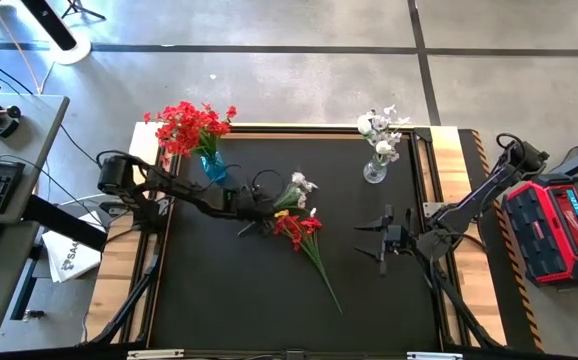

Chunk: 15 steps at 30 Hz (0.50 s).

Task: Sort flowers into vase by color
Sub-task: Put the white flowers into the transparent vase

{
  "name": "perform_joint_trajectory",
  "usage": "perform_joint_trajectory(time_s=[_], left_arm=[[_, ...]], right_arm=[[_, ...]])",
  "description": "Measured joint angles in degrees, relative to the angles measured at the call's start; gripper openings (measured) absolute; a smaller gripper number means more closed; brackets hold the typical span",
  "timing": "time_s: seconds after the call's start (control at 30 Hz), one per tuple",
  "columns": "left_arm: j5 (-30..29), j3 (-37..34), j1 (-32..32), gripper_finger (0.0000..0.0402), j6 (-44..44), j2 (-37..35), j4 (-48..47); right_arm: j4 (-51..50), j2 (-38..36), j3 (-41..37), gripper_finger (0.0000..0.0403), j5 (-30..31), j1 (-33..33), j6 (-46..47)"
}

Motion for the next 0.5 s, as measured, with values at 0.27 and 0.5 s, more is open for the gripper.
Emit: perform_joint_trajectory(time_s=[0.27,0.5], left_arm=[[-1.32,0.0,-1.18,0.0004,5.94,-4.77,10.6],[4.27,0.04,-4.05,0.0003,20.12,-7.72,30.75]], right_arm=[[1.19,2.48,0.0,0.0212,-5.65,-0.44,-0.18],[12.12,14.12,0.0,0.0213,-6.87,-6.37,-0.84]])
